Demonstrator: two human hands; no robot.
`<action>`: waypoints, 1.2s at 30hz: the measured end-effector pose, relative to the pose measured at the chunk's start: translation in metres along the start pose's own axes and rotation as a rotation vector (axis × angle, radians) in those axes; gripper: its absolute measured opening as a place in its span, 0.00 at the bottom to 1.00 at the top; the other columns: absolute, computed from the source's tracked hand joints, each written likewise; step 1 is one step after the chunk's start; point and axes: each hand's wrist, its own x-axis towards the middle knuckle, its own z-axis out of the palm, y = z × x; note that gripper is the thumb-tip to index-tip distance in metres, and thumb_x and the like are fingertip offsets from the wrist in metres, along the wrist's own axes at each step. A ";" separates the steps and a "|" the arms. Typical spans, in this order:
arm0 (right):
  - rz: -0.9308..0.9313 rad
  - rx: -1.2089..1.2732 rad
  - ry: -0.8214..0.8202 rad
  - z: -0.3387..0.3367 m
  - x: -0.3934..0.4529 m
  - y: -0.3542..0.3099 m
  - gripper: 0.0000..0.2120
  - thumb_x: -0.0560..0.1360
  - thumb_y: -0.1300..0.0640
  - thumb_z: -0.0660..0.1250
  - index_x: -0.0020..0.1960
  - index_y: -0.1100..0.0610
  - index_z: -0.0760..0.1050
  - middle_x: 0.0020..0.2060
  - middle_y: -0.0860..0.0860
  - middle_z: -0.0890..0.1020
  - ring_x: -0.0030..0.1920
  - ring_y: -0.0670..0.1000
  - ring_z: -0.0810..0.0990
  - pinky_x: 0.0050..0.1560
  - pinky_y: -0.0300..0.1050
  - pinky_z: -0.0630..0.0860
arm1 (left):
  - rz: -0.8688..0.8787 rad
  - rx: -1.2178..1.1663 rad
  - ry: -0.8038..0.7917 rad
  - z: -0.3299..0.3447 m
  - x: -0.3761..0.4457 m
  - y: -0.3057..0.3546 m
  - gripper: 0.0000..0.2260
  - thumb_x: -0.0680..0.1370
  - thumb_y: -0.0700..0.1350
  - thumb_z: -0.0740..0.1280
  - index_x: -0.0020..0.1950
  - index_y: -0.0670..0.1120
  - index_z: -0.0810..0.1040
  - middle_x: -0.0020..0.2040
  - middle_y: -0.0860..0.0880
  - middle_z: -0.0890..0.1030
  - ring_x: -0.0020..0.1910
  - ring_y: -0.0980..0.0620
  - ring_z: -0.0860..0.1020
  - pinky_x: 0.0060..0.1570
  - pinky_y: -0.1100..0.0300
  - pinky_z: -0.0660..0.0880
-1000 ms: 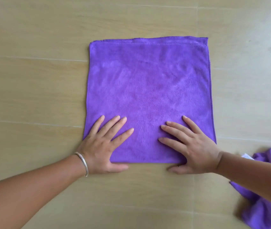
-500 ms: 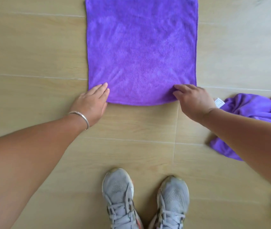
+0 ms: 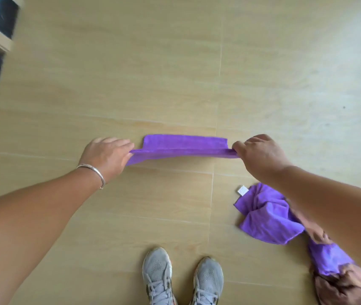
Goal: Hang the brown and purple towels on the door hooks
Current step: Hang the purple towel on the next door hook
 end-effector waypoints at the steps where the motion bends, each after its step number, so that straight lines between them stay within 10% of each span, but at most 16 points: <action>1: -0.001 -0.026 -0.001 -0.024 -0.005 0.007 0.09 0.74 0.64 0.58 0.52 0.54 0.72 0.41 0.49 0.82 0.50 0.54 0.79 0.58 0.45 0.67 | 0.012 0.021 0.014 -0.025 0.003 -0.001 0.07 0.73 0.43 0.73 0.50 0.44 0.83 0.49 0.47 0.84 0.47 0.45 0.82 0.46 0.49 0.76; 5: 0.040 -0.081 0.011 -0.155 -0.034 0.043 0.10 0.80 0.56 0.54 0.53 0.49 0.73 0.48 0.46 0.81 0.57 0.49 0.77 0.68 0.44 0.59 | 0.064 0.052 0.090 -0.155 0.017 -0.006 0.11 0.68 0.41 0.77 0.50 0.44 0.85 0.50 0.47 0.85 0.49 0.46 0.83 0.51 0.48 0.76; 9: 0.073 -0.078 0.036 -0.294 -0.075 0.071 0.14 0.83 0.53 0.52 0.60 0.48 0.74 0.60 0.45 0.78 0.72 0.48 0.64 0.74 0.50 0.49 | -0.033 0.112 -0.049 -0.300 0.028 -0.010 0.16 0.81 0.51 0.59 0.68 0.56 0.74 0.69 0.58 0.73 0.71 0.56 0.66 0.70 0.54 0.58; 15: 0.132 -0.030 0.160 -0.477 -0.146 0.092 0.14 0.82 0.57 0.53 0.61 0.50 0.74 0.65 0.45 0.73 0.75 0.47 0.55 0.75 0.53 0.44 | -0.021 0.185 -0.137 -0.506 0.014 -0.003 0.17 0.83 0.52 0.50 0.71 0.62 0.66 0.70 0.64 0.68 0.74 0.59 0.58 0.73 0.57 0.52; 23: 0.188 -0.107 0.521 -0.698 -0.227 0.130 0.12 0.80 0.50 0.56 0.52 0.48 0.78 0.54 0.44 0.77 0.67 0.47 0.66 0.71 0.46 0.53 | -0.078 0.230 0.125 -0.762 -0.028 0.002 0.15 0.82 0.53 0.50 0.41 0.60 0.73 0.39 0.64 0.72 0.52 0.61 0.71 0.51 0.61 0.63; 36: 0.351 -0.211 0.861 -0.957 -0.361 0.106 0.13 0.80 0.49 0.56 0.58 0.45 0.77 0.64 0.43 0.75 0.71 0.47 0.62 0.71 0.51 0.55 | -0.239 0.429 0.542 -1.036 -0.120 0.007 0.17 0.82 0.52 0.51 0.37 0.52 0.72 0.41 0.54 0.79 0.45 0.51 0.77 0.47 0.55 0.70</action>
